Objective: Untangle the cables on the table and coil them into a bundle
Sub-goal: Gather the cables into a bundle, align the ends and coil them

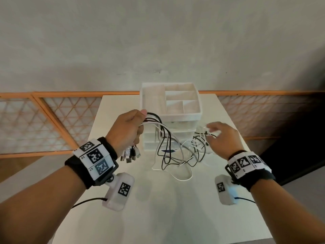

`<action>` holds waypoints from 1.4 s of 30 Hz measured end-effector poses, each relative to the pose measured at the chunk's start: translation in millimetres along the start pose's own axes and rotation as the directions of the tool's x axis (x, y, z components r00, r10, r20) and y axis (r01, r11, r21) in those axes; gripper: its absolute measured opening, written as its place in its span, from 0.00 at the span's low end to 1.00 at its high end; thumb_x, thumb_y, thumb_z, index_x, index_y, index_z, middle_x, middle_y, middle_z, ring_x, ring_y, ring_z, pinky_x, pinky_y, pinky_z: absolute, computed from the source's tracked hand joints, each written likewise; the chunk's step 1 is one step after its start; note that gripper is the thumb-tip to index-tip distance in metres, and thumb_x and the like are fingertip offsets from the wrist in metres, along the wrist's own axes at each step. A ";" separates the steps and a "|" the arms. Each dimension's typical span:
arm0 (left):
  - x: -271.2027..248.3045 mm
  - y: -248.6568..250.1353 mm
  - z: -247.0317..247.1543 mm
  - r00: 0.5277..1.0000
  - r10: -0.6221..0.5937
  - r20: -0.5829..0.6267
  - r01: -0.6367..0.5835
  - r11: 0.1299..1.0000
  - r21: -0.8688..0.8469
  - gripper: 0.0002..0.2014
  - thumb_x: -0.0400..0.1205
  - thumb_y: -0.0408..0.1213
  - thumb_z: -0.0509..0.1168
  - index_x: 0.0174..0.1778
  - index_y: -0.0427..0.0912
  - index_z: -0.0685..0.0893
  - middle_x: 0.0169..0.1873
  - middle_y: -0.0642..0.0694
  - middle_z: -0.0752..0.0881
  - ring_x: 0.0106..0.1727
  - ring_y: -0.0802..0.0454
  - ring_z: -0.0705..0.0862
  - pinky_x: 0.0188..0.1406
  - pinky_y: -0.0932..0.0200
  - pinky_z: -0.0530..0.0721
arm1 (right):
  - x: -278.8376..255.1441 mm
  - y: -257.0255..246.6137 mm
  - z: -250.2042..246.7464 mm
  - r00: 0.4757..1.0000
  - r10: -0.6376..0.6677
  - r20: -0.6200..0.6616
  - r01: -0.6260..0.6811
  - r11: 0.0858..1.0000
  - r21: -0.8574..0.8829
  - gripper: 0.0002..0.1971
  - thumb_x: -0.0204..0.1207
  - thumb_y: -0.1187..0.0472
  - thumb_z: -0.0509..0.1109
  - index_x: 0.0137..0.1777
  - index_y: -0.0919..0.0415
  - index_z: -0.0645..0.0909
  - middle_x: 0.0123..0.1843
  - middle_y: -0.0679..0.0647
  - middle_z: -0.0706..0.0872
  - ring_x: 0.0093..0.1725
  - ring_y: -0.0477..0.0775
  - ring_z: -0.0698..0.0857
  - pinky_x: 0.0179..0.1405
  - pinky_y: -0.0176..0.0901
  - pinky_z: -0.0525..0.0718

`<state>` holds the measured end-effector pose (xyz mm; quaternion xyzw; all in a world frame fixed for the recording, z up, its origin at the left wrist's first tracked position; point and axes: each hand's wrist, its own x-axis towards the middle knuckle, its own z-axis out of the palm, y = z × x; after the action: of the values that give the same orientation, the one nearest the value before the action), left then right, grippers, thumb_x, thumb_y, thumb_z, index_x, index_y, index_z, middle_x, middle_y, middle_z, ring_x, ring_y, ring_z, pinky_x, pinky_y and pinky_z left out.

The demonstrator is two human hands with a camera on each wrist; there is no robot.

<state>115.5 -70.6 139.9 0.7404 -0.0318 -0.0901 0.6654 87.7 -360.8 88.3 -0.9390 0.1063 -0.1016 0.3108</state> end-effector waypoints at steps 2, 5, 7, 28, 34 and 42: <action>-1.0 -0.8 8.5 0.998 -0.027 0.056 0.025 0.999 0.032 0.20 0.88 0.47 0.59 0.39 0.33 0.76 0.20 0.54 0.65 0.22 0.53 0.57 0.19 0.64 0.58 | -19.3 -54.4 7.4 0.965 -0.260 -0.043 0.263 0.934 0.244 0.14 0.71 0.62 0.78 0.55 0.49 0.85 0.51 0.44 0.87 0.32 0.47 0.80 0.36 0.33 0.79; -4.8 0.6 20.6 0.992 -0.070 0.108 0.063 0.996 0.061 0.18 0.88 0.47 0.58 0.47 0.33 0.80 0.18 0.53 0.66 0.20 0.53 0.58 0.19 0.63 0.57 | -42.7 -102.3 32.2 0.873 -0.479 -0.091 0.485 0.834 0.265 0.12 0.69 0.59 0.79 0.52 0.53 0.84 0.43 0.43 0.85 0.28 0.37 0.76 0.30 0.26 0.70; -7.7 2.0 20.2 0.990 -0.084 0.112 0.080 0.996 0.046 0.17 0.88 0.46 0.59 0.44 0.34 0.79 0.19 0.53 0.64 0.20 0.53 0.57 0.20 0.63 0.56 | -44.1 -100.5 47.6 0.895 -0.430 -0.116 0.445 0.850 0.281 0.07 0.71 0.62 0.77 0.42 0.57 0.80 0.30 0.41 0.79 0.26 0.38 0.74 0.28 0.25 0.65; -9.3 -6.2 -9.9 0.996 -0.001 -0.093 -0.003 0.999 -0.044 0.15 0.89 0.44 0.57 0.42 0.37 0.75 0.20 0.54 0.63 0.20 0.55 0.57 0.19 0.63 0.57 | -34.1 47.3 64.4 0.873 0.236 0.426 -0.072 0.928 -0.366 0.20 0.76 0.61 0.70 0.68 0.50 0.83 0.70 0.56 0.82 0.68 0.57 0.81 0.68 0.40 0.75; -14.1 -8.6 -0.5 0.998 -0.050 0.043 0.049 0.999 0.017 0.16 0.88 0.47 0.58 0.42 0.38 0.74 0.23 0.49 0.64 0.22 0.53 0.57 0.20 0.62 0.55 | -43.0 -60.2 32.3 0.943 -0.274 0.187 0.192 0.911 0.364 0.46 0.65 0.52 0.77 0.83 0.41 0.61 0.79 0.46 0.70 0.68 0.44 0.77 0.64 0.27 0.72; -29.8 -15.5 5.1 0.977 -0.042 0.208 0.004 0.984 0.178 0.18 0.89 0.49 0.53 0.38 0.42 0.70 0.23 0.51 0.67 0.24 0.52 0.58 0.23 0.60 0.58 | -22.2 -80.4 57.4 0.960 -0.264 0.098 0.246 0.956 0.163 0.10 0.72 0.68 0.73 0.50 0.55 0.90 0.40 0.53 0.92 0.41 0.56 0.89 0.50 0.51 0.88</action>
<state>84.2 -68.9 126.8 0.7830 -0.1013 -0.1727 0.5890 92.2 -259.7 89.1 -0.9234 -0.0424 -0.0924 0.3702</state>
